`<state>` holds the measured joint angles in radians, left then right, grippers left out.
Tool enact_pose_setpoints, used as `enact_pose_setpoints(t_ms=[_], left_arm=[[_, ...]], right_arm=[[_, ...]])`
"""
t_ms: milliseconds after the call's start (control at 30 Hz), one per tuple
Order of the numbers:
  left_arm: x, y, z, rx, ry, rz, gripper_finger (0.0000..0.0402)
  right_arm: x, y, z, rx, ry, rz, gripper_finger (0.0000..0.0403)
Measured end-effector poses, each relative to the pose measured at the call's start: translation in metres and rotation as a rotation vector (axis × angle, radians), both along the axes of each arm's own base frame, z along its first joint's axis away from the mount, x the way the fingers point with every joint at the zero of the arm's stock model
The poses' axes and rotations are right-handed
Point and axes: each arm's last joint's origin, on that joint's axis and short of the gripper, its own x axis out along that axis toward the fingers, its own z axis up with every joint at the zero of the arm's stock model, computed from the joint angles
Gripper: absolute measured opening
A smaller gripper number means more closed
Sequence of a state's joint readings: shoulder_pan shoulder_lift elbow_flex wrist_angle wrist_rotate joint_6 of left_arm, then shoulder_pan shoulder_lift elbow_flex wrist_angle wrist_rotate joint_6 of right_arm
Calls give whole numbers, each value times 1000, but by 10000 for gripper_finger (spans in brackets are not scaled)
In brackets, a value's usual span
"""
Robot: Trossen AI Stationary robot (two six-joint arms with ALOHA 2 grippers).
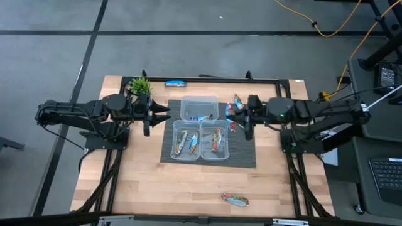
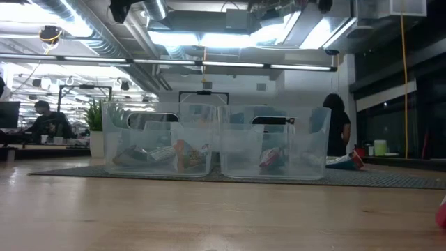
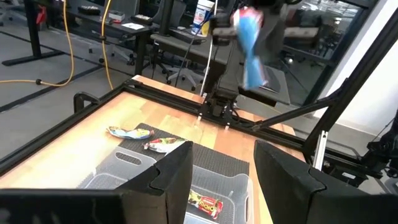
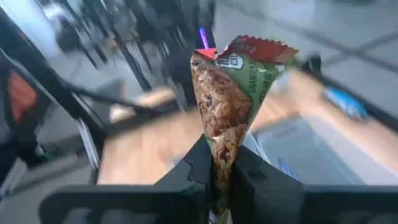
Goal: Pick and place Granola Bars by type
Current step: Put the red granola bar into the bottom right transparent bin
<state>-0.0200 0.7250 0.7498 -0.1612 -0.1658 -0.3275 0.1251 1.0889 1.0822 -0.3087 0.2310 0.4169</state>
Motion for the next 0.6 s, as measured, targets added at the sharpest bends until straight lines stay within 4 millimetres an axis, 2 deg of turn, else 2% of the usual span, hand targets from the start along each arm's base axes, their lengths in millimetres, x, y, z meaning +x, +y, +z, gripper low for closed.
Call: enact_pose_setpoints(t_ms=[167,400,600], left_arm=[[0,0,0,-2,0,0,163],[0,0,0,-3,0,1,163],[0,0,0,-28,-4,4,163]], right_arm=[[15,-10,-32,31,234,11,38],[54,-16,-86,-7,491,16,39],[81,-19,-133,40,645,69,39]])
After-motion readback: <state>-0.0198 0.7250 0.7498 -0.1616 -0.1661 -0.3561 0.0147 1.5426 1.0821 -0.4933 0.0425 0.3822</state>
